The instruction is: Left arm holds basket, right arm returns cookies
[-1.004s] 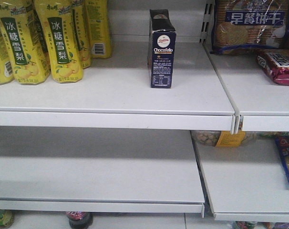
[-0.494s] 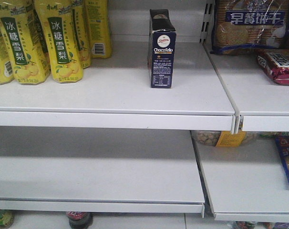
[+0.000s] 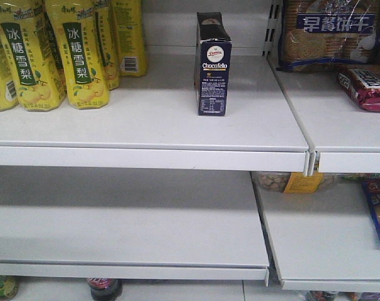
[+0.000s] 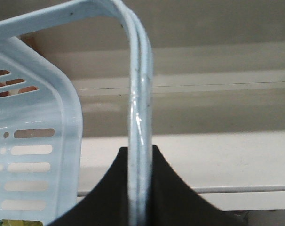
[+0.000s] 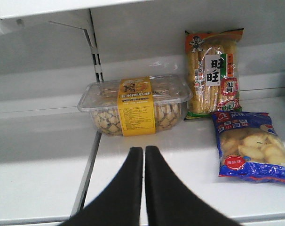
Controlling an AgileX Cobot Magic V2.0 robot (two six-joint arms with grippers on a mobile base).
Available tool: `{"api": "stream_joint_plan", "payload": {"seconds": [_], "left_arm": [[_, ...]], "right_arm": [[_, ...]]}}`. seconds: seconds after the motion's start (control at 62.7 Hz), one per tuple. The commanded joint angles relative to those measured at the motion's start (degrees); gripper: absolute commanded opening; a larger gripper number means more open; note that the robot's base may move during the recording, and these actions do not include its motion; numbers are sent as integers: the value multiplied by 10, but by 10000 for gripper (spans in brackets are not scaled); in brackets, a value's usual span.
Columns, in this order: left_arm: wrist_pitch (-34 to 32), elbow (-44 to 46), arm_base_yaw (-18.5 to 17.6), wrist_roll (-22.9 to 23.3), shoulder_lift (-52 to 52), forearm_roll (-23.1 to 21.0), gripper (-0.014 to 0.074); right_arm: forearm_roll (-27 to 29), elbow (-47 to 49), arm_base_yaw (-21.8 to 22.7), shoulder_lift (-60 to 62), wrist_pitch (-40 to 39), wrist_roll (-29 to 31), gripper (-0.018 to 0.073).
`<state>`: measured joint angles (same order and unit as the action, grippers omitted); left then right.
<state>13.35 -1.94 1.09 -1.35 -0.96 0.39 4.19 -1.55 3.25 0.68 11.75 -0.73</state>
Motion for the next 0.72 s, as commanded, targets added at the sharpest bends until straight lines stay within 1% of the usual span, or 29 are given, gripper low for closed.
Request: {"api": "stream_joint_plan", "payload": {"seconds": [0.0,0.701], "left_arm": [[-60,11,0,-7,-7,8,-6],[-60,11,0,-7,-7,8,-6]], "right_arm": [[-4,-2,3,10,-48,7,-10],[-5,-2,3,10,-48,7,-10]]}}
